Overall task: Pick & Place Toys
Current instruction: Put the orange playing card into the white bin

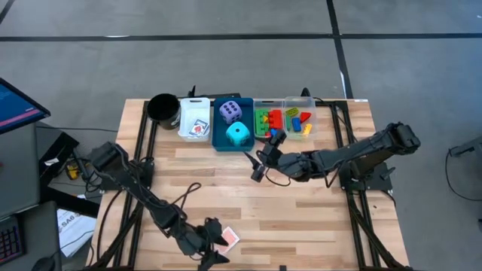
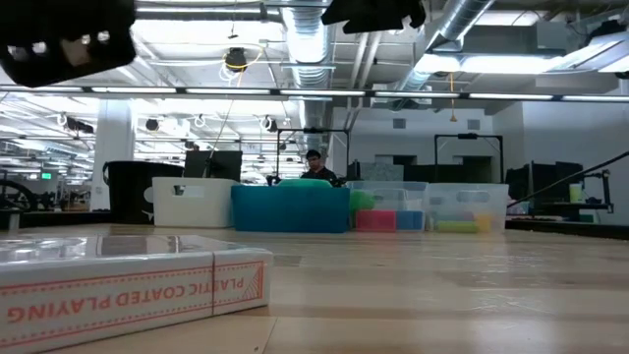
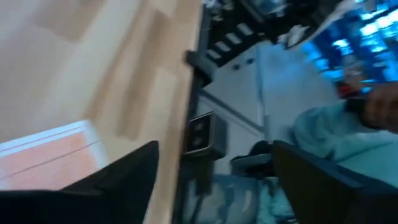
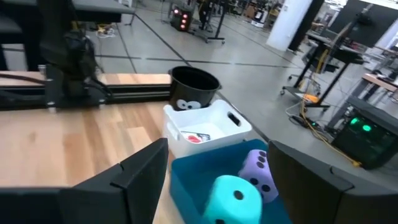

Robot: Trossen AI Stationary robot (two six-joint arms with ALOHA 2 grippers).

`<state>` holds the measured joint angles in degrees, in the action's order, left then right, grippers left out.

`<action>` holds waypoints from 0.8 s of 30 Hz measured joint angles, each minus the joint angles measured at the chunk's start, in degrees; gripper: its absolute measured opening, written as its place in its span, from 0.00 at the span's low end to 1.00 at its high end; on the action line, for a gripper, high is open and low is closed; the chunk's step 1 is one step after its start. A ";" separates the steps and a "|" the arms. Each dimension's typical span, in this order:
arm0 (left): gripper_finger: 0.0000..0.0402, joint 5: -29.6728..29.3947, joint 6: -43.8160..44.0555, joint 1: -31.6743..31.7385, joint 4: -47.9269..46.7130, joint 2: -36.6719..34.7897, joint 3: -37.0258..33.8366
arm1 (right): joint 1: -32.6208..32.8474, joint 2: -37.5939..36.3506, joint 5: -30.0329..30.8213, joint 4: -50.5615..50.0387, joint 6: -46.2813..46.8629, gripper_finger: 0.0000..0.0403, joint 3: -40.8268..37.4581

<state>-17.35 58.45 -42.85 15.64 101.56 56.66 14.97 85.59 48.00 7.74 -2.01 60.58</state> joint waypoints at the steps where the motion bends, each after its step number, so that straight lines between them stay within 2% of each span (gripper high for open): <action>1: 0.72 0.65 -0.56 0.02 2.59 1.02 0.00 | 0.38 0.00 -0.02 -0.02 0.03 0.67 0.00; 4: 0.56 1.23 -2.49 0.02 6.18 2.62 0.00 | 1.53 0.00 -0.04 -0.02 0.05 0.67 0.00; 9: 0.25 0.41 -3.00 0.15 5.75 2.62 -0.02 | 3.40 0.02 0.04 -0.02 0.51 0.67 0.00; 12: 0.07 0.24 -3.15 0.15 2.44 2.55 -0.02 | 4.32 0.00 0.03 -0.02 0.51 0.67 0.00; 13: 0.04 0.24 -3.10 0.15 0.27 2.55 -0.02 | 4.63 0.01 0.03 -0.02 0.51 0.67 0.00; 19: 0.01 0.78 -2.70 0.17 -10.33 2.55 -0.09 | 5.30 0.01 0.03 -0.07 1.73 0.67 0.00; 24: 0.00 3.76 -2.94 0.07 -14.60 2.55 -0.65 | 5.28 0.00 0.03 -0.96 2.48 0.67 0.00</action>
<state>-13.59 55.51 -42.78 1.04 104.12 56.02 20.25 85.59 48.03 6.78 0.47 60.58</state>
